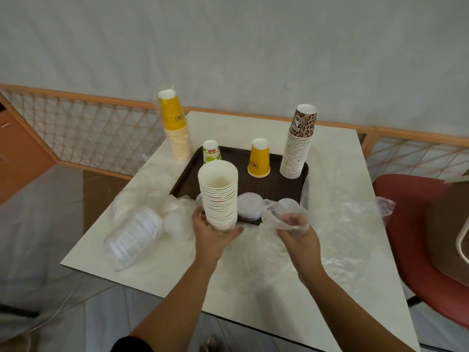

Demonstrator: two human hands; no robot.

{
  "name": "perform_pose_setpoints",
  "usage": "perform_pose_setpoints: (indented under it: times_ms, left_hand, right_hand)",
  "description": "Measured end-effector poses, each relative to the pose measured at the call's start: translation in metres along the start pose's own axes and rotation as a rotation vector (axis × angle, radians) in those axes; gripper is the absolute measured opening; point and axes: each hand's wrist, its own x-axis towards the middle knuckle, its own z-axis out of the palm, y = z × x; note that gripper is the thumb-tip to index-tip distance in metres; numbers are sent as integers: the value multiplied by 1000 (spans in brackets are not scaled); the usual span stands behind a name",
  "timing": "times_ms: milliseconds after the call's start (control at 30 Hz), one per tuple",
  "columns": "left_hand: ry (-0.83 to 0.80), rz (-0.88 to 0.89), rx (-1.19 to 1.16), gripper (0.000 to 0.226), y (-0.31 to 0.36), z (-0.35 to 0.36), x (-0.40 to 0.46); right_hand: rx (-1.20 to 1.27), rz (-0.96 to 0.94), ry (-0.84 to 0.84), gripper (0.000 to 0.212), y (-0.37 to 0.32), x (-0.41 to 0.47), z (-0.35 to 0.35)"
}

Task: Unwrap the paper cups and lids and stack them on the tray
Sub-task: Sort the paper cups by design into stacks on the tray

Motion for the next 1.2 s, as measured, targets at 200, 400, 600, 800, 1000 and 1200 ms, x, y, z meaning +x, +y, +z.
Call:
perform_pose_setpoints:
  times_ms: [200, 400, 600, 800, 1000, 1200]
  left_hand:
    - [298, -156, 0, 62, -6, 22, -49]
    - [143, -429, -328, 35, 24, 45, -84]
    - [-408, -987, -743, 101, 73, 64, -108]
    - [-553, -699, -1008, 73, 116, 85, -52]
    - [-417, -423, -997, 19, 167, 108, -8]
    - [-513, 6, -527, 27, 191, 117, -11]
  right_hand:
    - [149, -10, 100, 21, -4, 10, -9]
    - [457, -1, 224, 20, -29, 27, -35]
    - [734, -62, 204, 16, -70, 30, -77]
    - [580, -75, -25, 26, -88, 7, -102]
    - [692, 169, 94, 5, -34, -1, -115]
    - [296, 176, 511, 67, -31, -7, -145]
